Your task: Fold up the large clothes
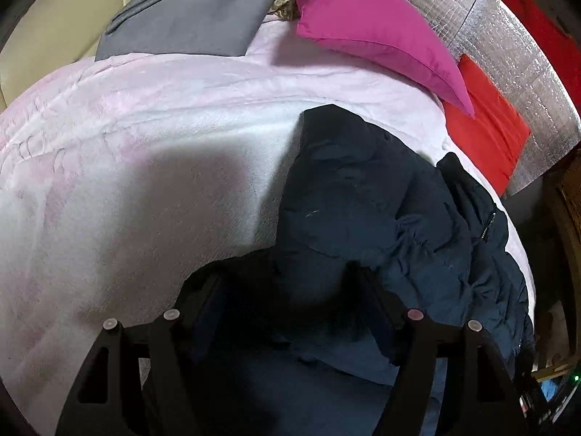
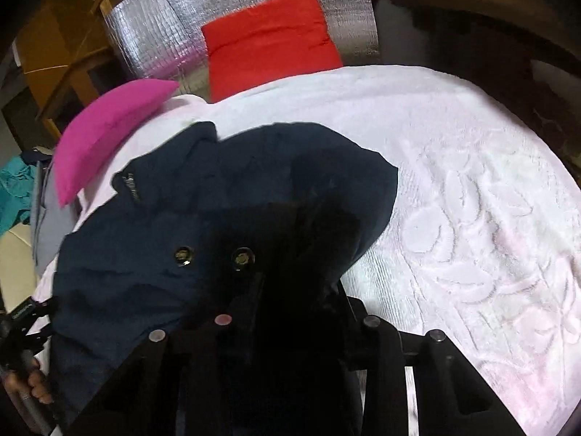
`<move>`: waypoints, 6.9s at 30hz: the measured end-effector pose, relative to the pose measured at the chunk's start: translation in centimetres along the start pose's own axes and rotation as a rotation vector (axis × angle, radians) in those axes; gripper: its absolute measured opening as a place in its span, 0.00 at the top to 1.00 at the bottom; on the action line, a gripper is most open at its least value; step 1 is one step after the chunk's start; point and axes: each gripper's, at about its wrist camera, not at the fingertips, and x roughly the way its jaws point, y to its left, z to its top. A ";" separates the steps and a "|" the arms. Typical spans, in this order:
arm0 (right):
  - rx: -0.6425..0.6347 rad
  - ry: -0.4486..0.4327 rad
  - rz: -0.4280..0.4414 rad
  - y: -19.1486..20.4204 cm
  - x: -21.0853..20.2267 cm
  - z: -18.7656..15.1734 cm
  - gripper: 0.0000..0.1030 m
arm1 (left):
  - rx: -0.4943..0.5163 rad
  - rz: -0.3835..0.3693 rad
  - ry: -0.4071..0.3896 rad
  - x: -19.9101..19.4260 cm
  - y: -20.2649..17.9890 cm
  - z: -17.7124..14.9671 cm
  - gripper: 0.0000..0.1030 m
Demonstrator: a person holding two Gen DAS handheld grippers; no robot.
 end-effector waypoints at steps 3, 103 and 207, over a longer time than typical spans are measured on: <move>-0.014 0.012 -0.018 0.2 0.4 0.4 0.66 | -0.001 -0.003 -0.003 -0.2 0.3 -0.1 0.29; 0.404 0.098 0.292 -9.2 -0.7 2.6 0.22 | -0.061 0.121 -0.090 -0.4 2.4 0.7 0.12; -0.157 -0.306 0.214 3.4 -37.0 -17.6 0.20 | 0.614 0.262 -0.548 -35.5 -7.1 -21.5 0.06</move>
